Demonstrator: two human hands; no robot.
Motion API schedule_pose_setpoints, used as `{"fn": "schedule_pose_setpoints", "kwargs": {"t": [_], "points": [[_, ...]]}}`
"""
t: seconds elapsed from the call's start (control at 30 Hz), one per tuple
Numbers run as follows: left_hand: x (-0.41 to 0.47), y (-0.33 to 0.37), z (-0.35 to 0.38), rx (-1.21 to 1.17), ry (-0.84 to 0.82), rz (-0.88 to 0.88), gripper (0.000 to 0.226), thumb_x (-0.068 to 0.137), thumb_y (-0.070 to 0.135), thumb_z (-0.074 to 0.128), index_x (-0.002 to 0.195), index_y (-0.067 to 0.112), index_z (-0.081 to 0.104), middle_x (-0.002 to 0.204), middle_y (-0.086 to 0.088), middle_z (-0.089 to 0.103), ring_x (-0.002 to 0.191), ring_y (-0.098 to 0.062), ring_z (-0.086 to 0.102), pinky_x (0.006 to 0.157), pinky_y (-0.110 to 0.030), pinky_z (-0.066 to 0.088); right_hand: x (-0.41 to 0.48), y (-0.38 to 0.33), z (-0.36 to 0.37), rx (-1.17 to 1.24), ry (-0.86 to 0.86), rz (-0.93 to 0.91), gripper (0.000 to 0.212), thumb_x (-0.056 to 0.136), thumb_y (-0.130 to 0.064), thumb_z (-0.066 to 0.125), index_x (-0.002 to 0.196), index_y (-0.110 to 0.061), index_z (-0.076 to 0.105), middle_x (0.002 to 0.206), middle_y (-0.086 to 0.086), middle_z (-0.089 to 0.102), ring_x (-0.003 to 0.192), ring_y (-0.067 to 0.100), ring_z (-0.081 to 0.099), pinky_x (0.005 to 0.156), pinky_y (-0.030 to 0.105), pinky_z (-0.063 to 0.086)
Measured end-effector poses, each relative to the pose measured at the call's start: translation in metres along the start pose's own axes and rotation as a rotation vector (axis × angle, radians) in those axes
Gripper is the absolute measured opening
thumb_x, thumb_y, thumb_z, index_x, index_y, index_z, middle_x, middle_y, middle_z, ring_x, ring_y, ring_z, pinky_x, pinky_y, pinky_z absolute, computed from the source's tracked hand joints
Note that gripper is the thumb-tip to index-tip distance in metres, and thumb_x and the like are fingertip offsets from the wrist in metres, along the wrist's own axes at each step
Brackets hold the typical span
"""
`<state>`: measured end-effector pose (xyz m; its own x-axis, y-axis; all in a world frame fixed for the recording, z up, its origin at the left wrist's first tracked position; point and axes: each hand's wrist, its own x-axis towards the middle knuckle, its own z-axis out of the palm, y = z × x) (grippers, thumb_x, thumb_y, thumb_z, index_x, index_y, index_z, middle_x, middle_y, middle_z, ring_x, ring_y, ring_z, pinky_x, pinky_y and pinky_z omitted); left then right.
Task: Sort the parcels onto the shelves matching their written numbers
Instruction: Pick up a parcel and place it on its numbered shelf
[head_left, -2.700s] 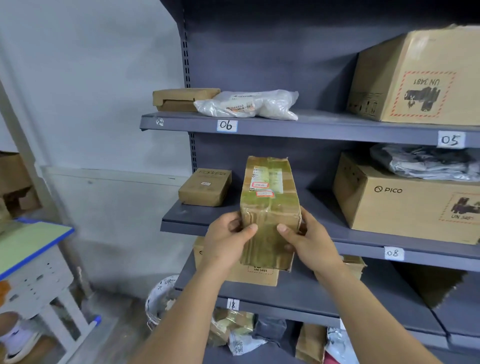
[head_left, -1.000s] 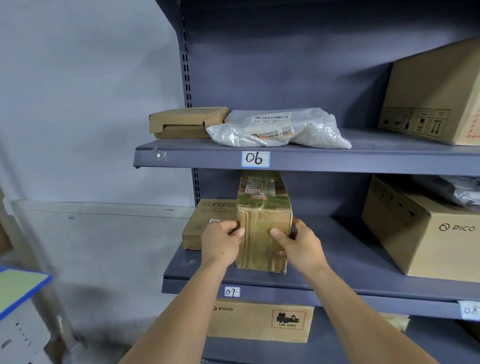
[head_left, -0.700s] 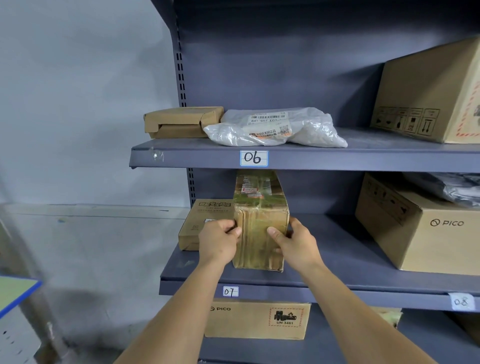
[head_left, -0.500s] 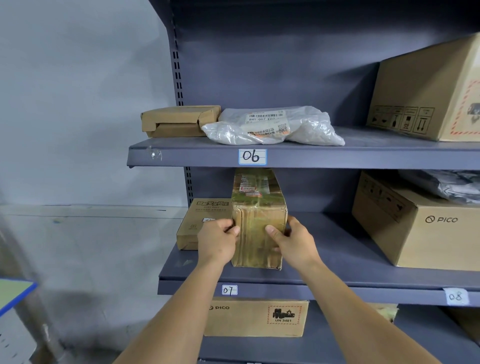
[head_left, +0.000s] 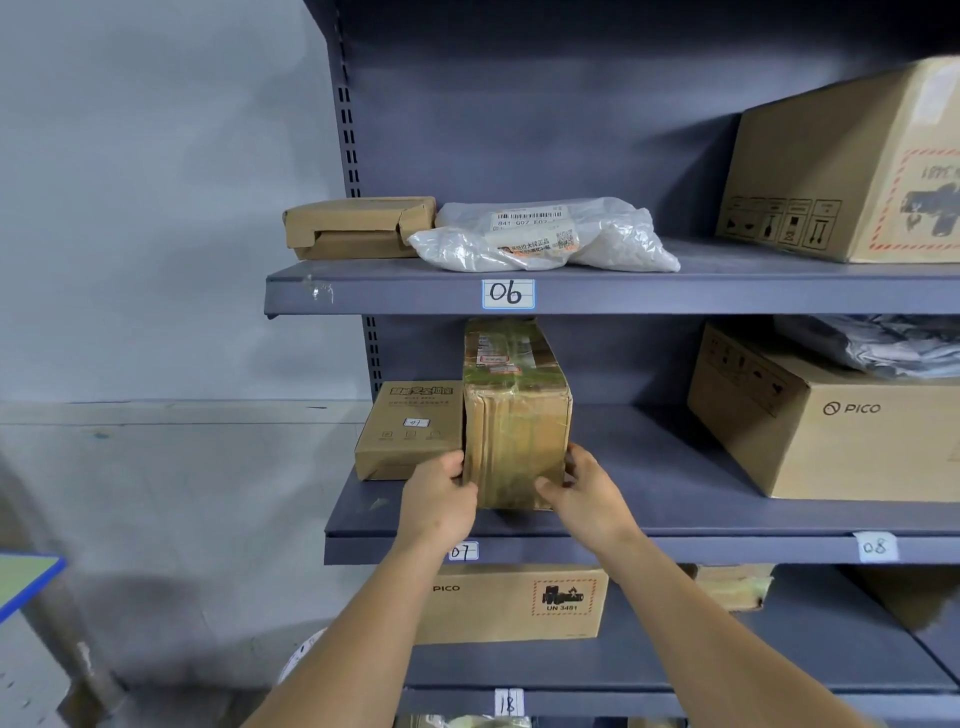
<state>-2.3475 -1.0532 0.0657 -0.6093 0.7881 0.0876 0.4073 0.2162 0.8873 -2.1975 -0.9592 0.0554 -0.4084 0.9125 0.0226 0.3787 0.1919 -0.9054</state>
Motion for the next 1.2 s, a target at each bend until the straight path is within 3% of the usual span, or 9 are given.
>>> {"fn": "schedule_pose_setpoints", "kwargs": {"t": [0.1, 0.23, 0.33, 0.47, 0.67, 0.9, 1.0, 1.1, 1.2], "points": [[-0.01, -0.01, -0.005, 0.05, -0.026, -0.032, 0.045, 0.096, 0.008, 0.057, 0.141, 0.016, 0.054, 0.138, 0.001, 0.058, 0.13, -0.015, 0.052, 0.11, -0.029, 0.039, -0.017, 0.007, 0.003, -0.07, 0.028, 0.036, 0.056, 0.098, -0.026, 0.06, 0.149, -0.021, 0.037, 0.136, 0.0, 0.056, 0.12, 0.022, 0.055, 0.088, 0.029, 0.041], [-0.027, -0.021, -0.004, 0.092, -0.069, -0.022, 0.044, 0.098, 0.016, 0.058, 0.141, 0.016, 0.053, 0.14, 0.001, 0.057, 0.114, -0.007, 0.06, 0.09, -0.012, 0.044, -0.042, 0.019, 0.007, -0.171, 0.068, 0.021, 0.043, 0.101, -0.025, 0.055, 0.143, -0.024, 0.046, 0.135, 0.001, 0.059, 0.097, 0.013, 0.054, 0.072, 0.022, 0.047], [-0.041, -0.028, 0.003, 0.133, -0.096, -0.015, 0.043, 0.098, 0.022, 0.058, 0.141, 0.019, 0.054, 0.141, 0.002, 0.057, 0.125, -0.013, 0.056, 0.105, -0.027, 0.043, -0.06, 0.023, 0.006, -0.242, 0.064, 0.033, 0.044, 0.103, -0.027, 0.052, 0.146, -0.023, 0.045, 0.137, 0.002, 0.055, 0.092, 0.015, 0.054, 0.056, 0.01, 0.044], [-0.066, -0.028, 0.013, 0.232, -0.183, -0.005, 0.046, 0.099, 0.035, 0.055, 0.143, 0.02, 0.051, 0.145, 0.003, 0.053, 0.132, -0.017, 0.05, 0.106, -0.029, 0.038, -0.079, 0.029, 0.003, -0.31, 0.034, 0.075, 0.04, 0.103, -0.028, 0.053, 0.142, -0.019, 0.051, 0.124, 0.005, 0.065, 0.103, 0.022, 0.065, 0.073, 0.027, 0.048], [-0.097, -0.026, 0.025, 0.292, -0.265, -0.005, 0.053, 0.1, 0.041, 0.053, 0.146, 0.016, 0.047, 0.149, 0.001, 0.049, 0.135, -0.016, 0.048, 0.111, -0.029, 0.036, -0.109, 0.043, -0.016, -0.411, -0.097, 0.127, 0.052, 0.102, -0.04, 0.052, 0.147, -0.016, 0.046, 0.144, 0.003, 0.055, 0.124, 0.022, 0.055, 0.093, 0.028, 0.044], [-0.158, 0.0, 0.066, 0.331, -0.301, 0.04, 0.05, 0.102, 0.039, 0.049, 0.145, 0.013, 0.047, 0.149, 0.0, 0.049, 0.136, -0.019, 0.046, 0.104, -0.024, 0.036, -0.163, 0.071, -0.073, -0.431, -0.13, 0.169, 0.058, 0.102, -0.046, 0.05, 0.151, -0.016, 0.04, 0.15, 0.004, 0.049, 0.129, 0.025, 0.053, 0.095, 0.028, 0.043], [-0.19, 0.007, 0.091, 0.348, -0.336, 0.035, 0.055, 0.101, 0.043, 0.05, 0.148, 0.016, 0.044, 0.152, 0.001, 0.045, 0.138, -0.019, 0.044, 0.109, -0.027, 0.034, -0.193, 0.089, -0.104, -0.431, -0.122, 0.201, 0.054, 0.102, -0.046, 0.049, 0.145, -0.014, 0.046, 0.142, 0.008, 0.055, 0.12, 0.026, 0.058, 0.097, 0.032, 0.047], [-0.22, 0.012, 0.12, 0.328, -0.381, 0.028, 0.058, 0.099, 0.046, 0.052, 0.149, 0.019, 0.043, 0.153, 0.004, 0.044, 0.139, -0.017, 0.043, 0.112, -0.03, 0.034, -0.224, 0.11, -0.135, -0.44, -0.116, 0.23, 0.056, 0.101, -0.048, 0.049, 0.147, -0.016, 0.044, 0.147, 0.006, 0.052, 0.131, 0.025, 0.05, 0.102, 0.032, 0.041], [-0.248, 0.026, 0.15, 0.332, -0.458, 0.029, 0.058, 0.098, 0.045, 0.054, 0.148, 0.018, 0.043, 0.153, 0.002, 0.045, 0.138, -0.018, 0.044, 0.112, -0.03, 0.035, -0.252, 0.131, -0.168, -0.445, -0.087, 0.268, 0.045, 0.101, -0.047, 0.049, 0.137, -0.019, 0.051, 0.13, 0.003, 0.062, 0.118, 0.025, 0.056, 0.09, 0.031, 0.042]]}}
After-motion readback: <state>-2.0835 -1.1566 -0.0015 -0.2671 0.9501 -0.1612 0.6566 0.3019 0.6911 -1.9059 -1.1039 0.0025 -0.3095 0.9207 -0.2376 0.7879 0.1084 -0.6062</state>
